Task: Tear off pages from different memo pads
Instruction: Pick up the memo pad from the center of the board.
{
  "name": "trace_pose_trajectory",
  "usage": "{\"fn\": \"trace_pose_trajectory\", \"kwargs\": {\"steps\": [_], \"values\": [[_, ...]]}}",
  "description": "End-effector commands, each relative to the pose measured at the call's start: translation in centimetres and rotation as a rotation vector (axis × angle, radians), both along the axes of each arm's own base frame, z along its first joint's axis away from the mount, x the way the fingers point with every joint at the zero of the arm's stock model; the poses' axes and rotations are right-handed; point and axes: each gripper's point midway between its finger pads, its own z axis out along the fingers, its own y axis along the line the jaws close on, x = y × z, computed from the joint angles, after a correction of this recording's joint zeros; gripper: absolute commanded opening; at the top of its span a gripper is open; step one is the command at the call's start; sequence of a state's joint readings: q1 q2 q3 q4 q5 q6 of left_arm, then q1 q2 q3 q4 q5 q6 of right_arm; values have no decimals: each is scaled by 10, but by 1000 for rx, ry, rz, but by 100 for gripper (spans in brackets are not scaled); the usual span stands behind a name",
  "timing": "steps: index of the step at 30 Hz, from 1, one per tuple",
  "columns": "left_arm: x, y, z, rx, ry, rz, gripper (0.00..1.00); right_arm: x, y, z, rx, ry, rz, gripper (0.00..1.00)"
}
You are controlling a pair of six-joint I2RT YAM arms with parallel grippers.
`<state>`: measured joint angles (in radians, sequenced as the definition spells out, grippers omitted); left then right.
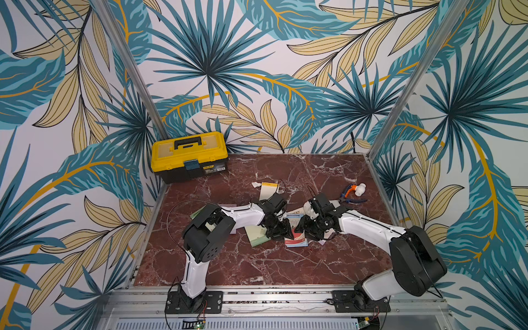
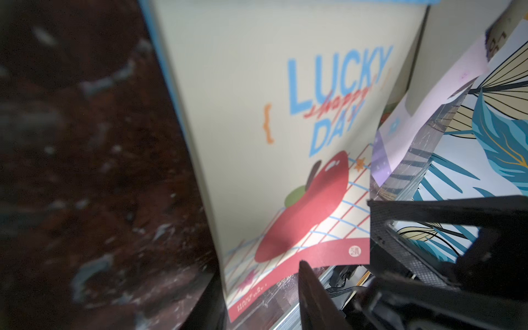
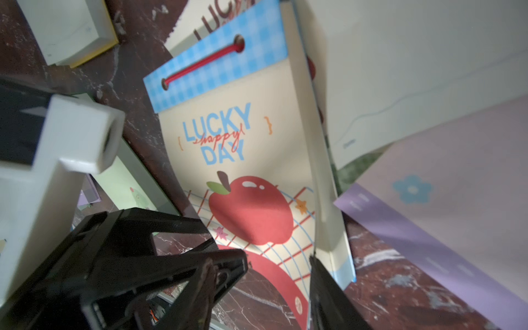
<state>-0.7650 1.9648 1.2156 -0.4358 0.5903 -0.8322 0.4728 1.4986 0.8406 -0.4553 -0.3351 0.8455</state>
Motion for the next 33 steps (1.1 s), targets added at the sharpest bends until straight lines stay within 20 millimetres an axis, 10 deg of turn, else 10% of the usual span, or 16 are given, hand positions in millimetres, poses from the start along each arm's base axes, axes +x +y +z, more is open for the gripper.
{"fn": "trace_pose_trajectory", "kwargs": {"steps": [1,33], "values": [[2,-6,18,-42,-62,-27,41,-4,16,10,75,-6,29,54],[-9,26,57,14,-117,-115,51,11,33,34,221,-85,-37,54]]}}
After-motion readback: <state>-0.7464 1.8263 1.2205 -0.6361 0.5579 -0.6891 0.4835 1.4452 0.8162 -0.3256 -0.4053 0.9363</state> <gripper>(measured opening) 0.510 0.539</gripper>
